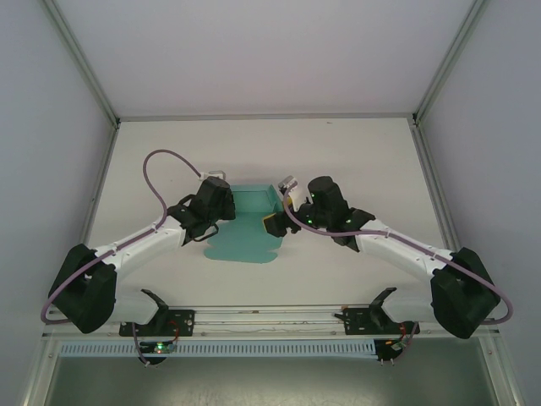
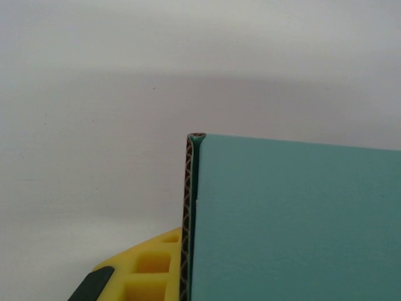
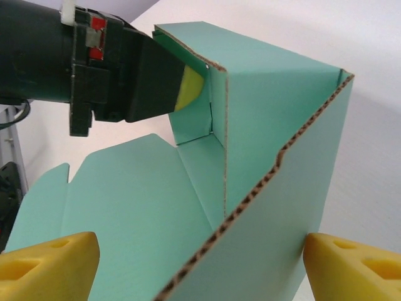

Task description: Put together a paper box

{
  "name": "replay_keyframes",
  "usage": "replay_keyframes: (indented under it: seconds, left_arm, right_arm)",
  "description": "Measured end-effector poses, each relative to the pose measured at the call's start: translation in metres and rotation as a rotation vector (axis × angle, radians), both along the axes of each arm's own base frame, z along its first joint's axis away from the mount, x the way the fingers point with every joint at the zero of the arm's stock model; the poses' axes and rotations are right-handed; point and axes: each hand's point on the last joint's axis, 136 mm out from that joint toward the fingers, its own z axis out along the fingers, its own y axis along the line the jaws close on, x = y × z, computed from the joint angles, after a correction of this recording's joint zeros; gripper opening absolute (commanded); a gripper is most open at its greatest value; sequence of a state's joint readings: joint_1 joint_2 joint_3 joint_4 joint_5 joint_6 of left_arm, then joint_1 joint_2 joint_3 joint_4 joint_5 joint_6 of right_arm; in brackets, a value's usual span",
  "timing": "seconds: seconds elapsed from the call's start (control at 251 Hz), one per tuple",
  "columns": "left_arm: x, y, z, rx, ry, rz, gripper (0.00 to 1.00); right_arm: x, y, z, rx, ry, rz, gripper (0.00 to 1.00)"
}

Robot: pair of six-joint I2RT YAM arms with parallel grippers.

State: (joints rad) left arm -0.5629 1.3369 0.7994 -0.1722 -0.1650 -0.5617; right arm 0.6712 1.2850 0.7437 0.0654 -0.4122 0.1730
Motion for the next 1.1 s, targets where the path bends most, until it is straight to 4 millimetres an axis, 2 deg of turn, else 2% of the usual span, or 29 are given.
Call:
replay_keyframes:
  seconds: [0.14, 0.204, 0.299, 0.379, 0.451, 0.487, 0.559, 0.678, 0.822, 0.962, 1.101]
  left_arm:
    - [0.0, 0.002, 0.0, 0.008, -0.001, 0.007, 0.0]
    - [0.001, 0.004, 0.001, 0.017, -0.005, 0.019, 0.0]
    - [0.002, 0.006, 0.001, 0.025, -0.009, 0.029, 0.0]
    - [0.002, 0.007, 0.001, 0.025, -0.009, 0.03, 0.0]
    - [0.002, 0.006, 0.001, 0.024, -0.008, 0.029, 0.0]
    - [0.002, 0.006, 0.001, 0.024, -0.008, 0.029, 0.0]
    - [0.002, 0.006, 0.001, 0.022, -0.006, 0.026, 0.0]
    - [0.001, 0.005, 0.001, 0.019, -0.005, 0.023, 0.0]
    - [0.001, 0.004, 0.002, 0.013, -0.005, 0.018, 0.0]
    - [0.0, 0.0, 0.005, -0.003, -0.009, 0.011, 0.0]
    - [-0.003, -0.008, 0.006, -0.025, 0.001, -0.013, 0.0]
  right_arm:
    - [0.004, -0.001, -0.004, -0.039, -0.018, -0.049, 0.73]
    - [0.005, -0.009, -0.004, -0.075, -0.029, -0.103, 0.68]
    - [0.006, -0.027, 0.011, -0.091, -0.066, -0.197, 0.51]
    - [0.006, -0.039, 0.027, -0.072, -0.11, -0.25, 0.47]
    - [0.008, -0.043, 0.032, -0.066, -0.12, -0.274, 0.44]
    - [0.008, -0.043, 0.03, -0.069, -0.114, -0.276, 0.43]
    - [0.01, -0.041, 0.019, -0.094, -0.092, -0.273, 0.32]
    - [0.016, -0.038, -0.002, -0.153, -0.039, -0.277, 0.2]
    - [0.024, -0.045, -0.007, -0.196, -0.027, -0.337, 0.03]
    - [0.032, -0.054, -0.005, -0.23, -0.034, -0.414, 0.02]
    - [0.047, -0.071, -0.012, -0.311, -0.036, -0.539, 0.01]
